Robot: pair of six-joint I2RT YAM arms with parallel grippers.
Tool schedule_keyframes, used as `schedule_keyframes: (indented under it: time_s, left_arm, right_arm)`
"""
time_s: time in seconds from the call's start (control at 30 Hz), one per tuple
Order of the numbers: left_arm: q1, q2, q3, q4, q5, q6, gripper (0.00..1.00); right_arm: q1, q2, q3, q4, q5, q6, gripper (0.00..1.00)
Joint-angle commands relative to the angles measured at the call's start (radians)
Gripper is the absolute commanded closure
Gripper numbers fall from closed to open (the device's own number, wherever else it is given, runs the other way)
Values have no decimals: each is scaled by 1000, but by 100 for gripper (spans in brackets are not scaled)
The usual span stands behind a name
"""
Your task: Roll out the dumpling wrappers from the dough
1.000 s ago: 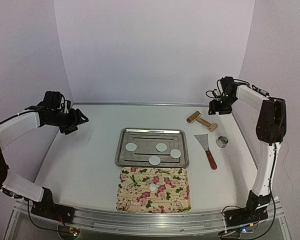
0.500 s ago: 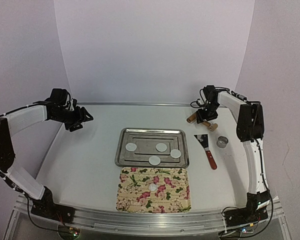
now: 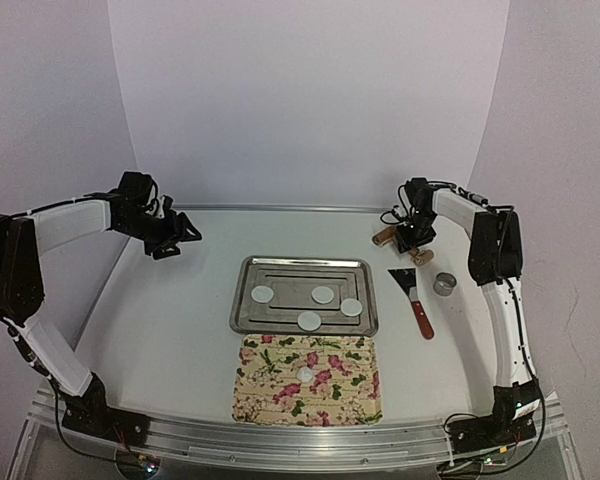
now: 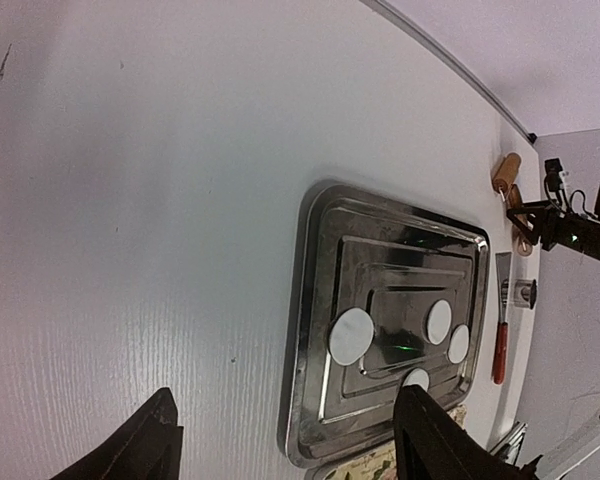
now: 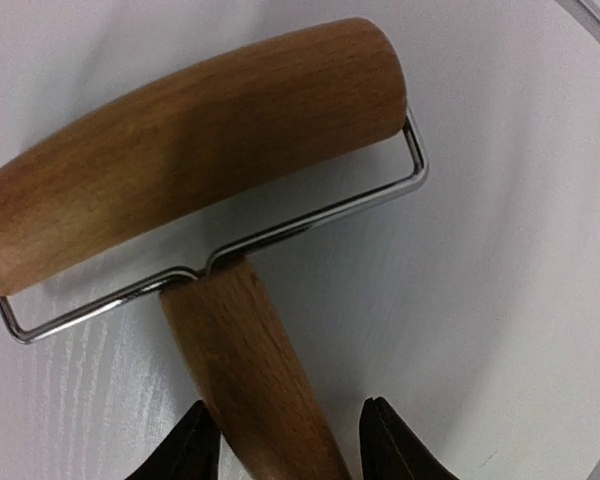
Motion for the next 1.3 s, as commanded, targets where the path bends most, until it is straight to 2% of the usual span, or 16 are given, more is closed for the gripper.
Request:
schedule_keyframes:
  time_s: [0.0, 0.07, 0.17, 0.33, 0.47, 0.7, 0.83, 0.97, 1.13, 1.27]
  left_arm:
    - [-33, 13, 79, -37, 16, 32, 1]
    - [-53, 13, 89, -41, 16, 30, 1]
    - [-85, 14, 107, -49, 15, 25, 1]
    - [-152, 17, 147, -66, 10, -7, 1]
    - [-189, -2, 165, -59, 28, -89, 1]
    - [-222, -127, 111, 69, 98, -267, 1]
    - [-241, -171, 98, 75, 133, -314, 0]
    - [-261, -169, 64, 92, 228, -317, 1]
    - [-321, -127, 54, 113, 351, -276, 0]
    - [-382, -138, 21, 157, 378, -282, 0]
  right_arm:
    - [2, 46, 36, -19, -17, -3, 70]
    - [2, 36, 34, -12, -34, -2, 85]
    - [4, 5, 33, 3, -40, -4, 100]
    - [16, -110, 31, 48, -58, -16, 100]
    - [56, -240, -8, 50, -99, -22, 100]
    - [186, -509, -266, 49, -179, 20, 100]
    - [288, -669, -441, 49, -230, 81, 100]
    - [407, -785, -572, 41, -239, 159, 100]
    - [574, -856, -631, 16, -245, 250, 100]
    - [690, -831, -575, -58, -222, 289, 100]
